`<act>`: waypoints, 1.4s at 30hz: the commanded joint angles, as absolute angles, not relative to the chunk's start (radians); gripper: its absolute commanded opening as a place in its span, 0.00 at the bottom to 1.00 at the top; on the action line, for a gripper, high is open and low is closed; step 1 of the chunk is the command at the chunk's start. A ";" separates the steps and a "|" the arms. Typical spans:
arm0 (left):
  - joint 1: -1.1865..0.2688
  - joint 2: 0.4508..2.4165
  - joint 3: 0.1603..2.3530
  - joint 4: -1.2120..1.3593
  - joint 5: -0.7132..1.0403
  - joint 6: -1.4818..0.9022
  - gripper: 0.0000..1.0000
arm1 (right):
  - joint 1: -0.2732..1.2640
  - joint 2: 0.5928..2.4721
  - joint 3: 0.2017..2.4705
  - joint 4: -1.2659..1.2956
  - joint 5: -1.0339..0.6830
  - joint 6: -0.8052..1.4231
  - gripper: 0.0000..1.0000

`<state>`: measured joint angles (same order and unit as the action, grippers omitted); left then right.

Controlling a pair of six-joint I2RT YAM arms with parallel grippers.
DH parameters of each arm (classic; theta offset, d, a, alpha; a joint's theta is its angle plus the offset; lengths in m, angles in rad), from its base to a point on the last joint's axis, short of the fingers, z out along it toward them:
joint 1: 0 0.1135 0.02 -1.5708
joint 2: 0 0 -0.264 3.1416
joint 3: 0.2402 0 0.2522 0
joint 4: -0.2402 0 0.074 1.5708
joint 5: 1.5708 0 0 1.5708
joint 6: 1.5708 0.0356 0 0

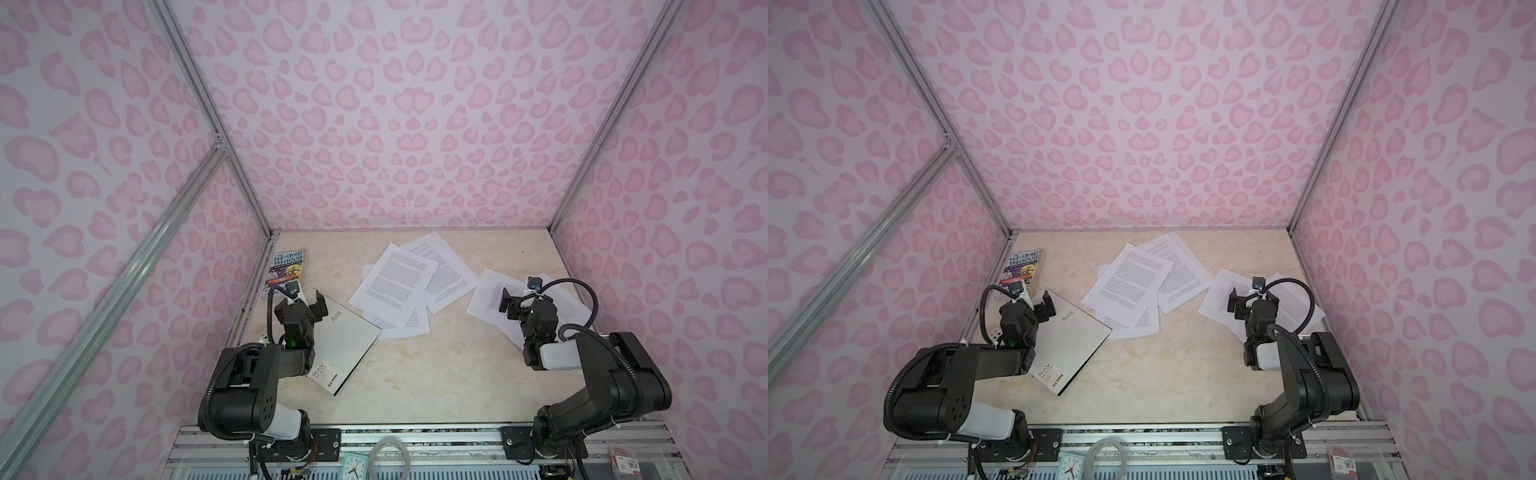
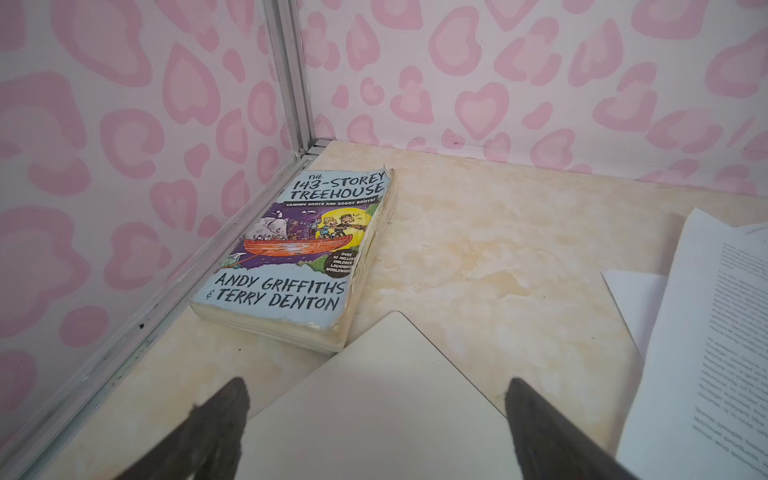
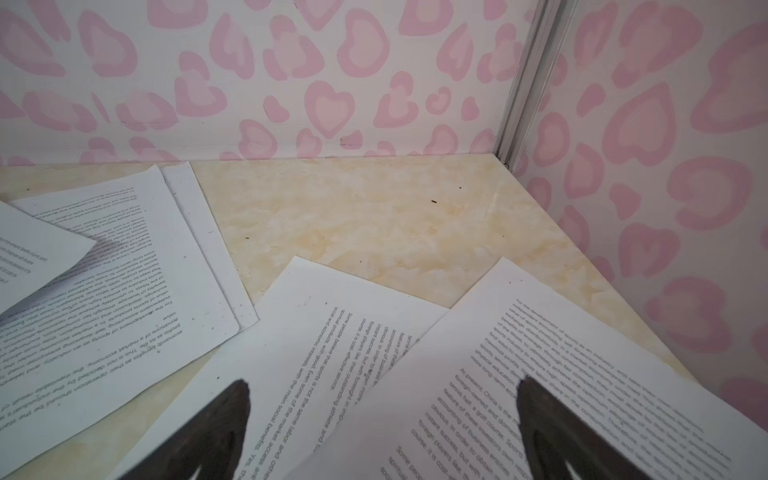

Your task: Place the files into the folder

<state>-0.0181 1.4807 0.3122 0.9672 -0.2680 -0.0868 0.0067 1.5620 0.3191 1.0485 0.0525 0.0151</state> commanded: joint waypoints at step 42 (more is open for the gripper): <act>-0.009 1.473 0.318 1.004 -0.255 -0.090 0.97 | -0.004 1.567 0.326 1.046 0.037 0.020 1.00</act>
